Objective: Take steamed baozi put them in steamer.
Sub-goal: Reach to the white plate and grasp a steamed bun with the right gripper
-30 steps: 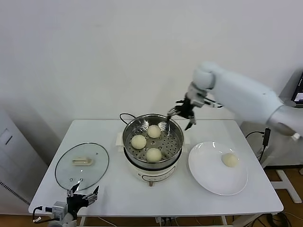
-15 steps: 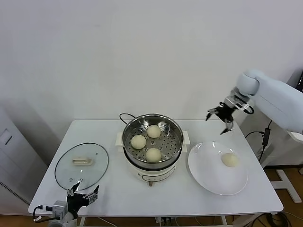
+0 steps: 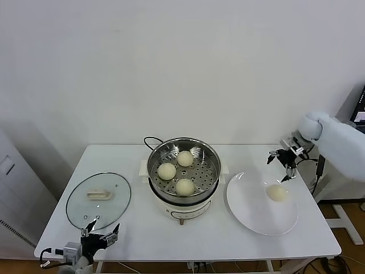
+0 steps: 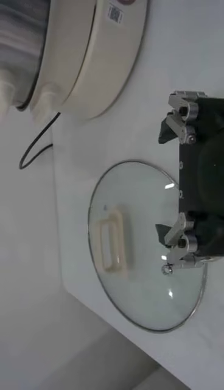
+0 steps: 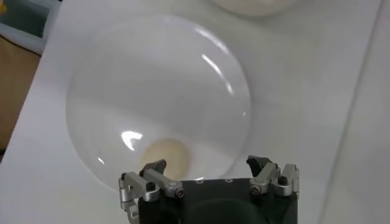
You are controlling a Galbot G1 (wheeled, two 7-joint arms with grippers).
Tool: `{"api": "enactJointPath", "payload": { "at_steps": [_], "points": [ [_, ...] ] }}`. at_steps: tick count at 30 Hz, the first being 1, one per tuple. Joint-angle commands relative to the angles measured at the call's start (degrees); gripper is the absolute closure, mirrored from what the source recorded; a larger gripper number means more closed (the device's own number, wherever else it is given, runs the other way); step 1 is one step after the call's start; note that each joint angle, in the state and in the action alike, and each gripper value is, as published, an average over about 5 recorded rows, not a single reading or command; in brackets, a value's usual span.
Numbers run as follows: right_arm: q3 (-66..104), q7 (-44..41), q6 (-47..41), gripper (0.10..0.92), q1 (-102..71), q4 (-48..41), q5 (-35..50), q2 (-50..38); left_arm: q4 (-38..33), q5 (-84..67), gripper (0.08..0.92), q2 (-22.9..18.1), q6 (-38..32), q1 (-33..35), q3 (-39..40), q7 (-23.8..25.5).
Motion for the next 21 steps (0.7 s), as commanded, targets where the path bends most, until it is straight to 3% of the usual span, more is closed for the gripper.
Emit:
{"api": "enactJointPath", "payload": {
  "at_steps": [1,21],
  "points": [
    [4.55,2.39,-3.40,0.203,-8.06,-2.22,-3.83,-0.83,0.18,0.04,0.177,-0.03,0.03,-0.02,0.11,0.03],
    [11.18,4.66,-3.10,0.203,-13.89,-5.76,-8.70,2.42,0.74,0.26,0.177,-0.13,-0.26,0.33,0.17,0.08]
  ]
}}
